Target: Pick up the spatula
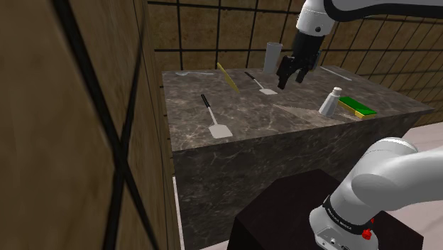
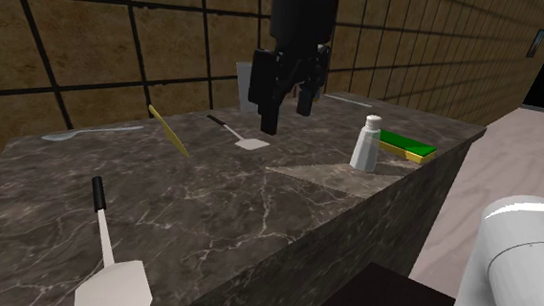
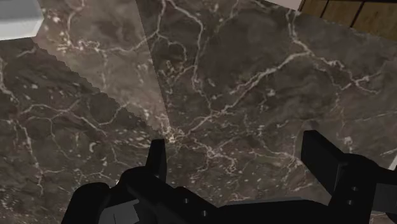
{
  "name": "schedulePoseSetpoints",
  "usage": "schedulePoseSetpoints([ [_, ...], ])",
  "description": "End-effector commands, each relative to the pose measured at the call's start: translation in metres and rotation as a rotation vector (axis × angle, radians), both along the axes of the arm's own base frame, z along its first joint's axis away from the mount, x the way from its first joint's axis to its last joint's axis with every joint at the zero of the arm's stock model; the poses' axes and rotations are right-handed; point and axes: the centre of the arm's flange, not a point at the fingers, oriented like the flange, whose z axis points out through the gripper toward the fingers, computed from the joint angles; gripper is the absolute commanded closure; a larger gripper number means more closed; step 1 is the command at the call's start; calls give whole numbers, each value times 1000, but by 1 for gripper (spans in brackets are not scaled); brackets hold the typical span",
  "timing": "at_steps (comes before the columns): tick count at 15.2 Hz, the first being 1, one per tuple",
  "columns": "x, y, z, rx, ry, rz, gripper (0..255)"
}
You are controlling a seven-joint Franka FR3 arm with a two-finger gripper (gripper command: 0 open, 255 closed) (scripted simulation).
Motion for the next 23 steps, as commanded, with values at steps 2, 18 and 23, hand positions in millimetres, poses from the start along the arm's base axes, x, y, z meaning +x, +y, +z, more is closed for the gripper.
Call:
schedulePoseSetpoints([
  [2,12,-6,-3,2,1,-13,0],
  [18,190,-116,-50,33,12,-227,0],
  [23,240,-157,-65,43,15,-293,0],
])
